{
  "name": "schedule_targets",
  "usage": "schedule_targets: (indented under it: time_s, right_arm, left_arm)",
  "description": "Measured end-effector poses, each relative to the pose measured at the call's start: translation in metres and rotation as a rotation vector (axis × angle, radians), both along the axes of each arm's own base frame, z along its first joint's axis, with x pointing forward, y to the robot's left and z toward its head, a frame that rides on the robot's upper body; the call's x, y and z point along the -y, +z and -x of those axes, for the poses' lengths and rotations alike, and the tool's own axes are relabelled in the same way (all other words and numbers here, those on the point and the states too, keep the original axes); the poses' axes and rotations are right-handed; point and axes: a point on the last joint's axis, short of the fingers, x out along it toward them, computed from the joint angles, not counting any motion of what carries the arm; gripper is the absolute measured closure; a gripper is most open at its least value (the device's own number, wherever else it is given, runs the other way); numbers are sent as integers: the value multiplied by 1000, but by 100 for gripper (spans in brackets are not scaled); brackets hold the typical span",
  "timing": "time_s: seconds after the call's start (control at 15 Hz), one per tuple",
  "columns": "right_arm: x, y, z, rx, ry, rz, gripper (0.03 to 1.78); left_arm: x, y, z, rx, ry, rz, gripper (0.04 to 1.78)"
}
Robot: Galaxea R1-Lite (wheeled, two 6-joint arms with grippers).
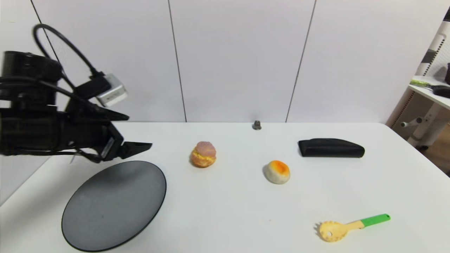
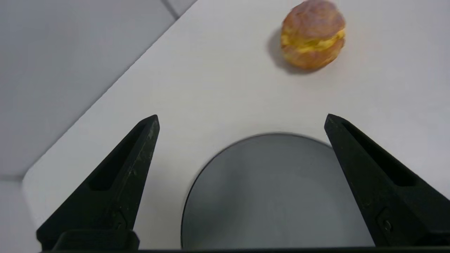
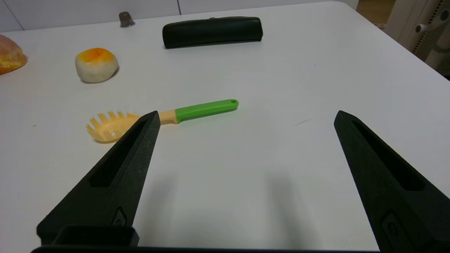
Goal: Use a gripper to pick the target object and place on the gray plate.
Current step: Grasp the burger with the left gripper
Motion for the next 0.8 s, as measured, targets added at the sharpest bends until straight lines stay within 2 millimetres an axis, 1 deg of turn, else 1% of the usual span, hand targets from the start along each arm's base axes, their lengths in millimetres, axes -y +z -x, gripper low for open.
schedule_targets:
  time_s: [0.2,0.33,0.6,0.8]
  right_arm:
    - [0,0,0,0,0,0,10]
    - [0,0,0,0,0,0,10]
    - [0,0,0,0,0,0,10]
    - [0,0,0,0,0,0,10]
  left_arm:
    - [38,-23,-44,-60,-203,22,13]
    - [59,-42,-64,-82,-296,45,13]
    - [85,-72,-93,-91,-328,111,13]
    - [92,-90,-102,-129,-323,124,13]
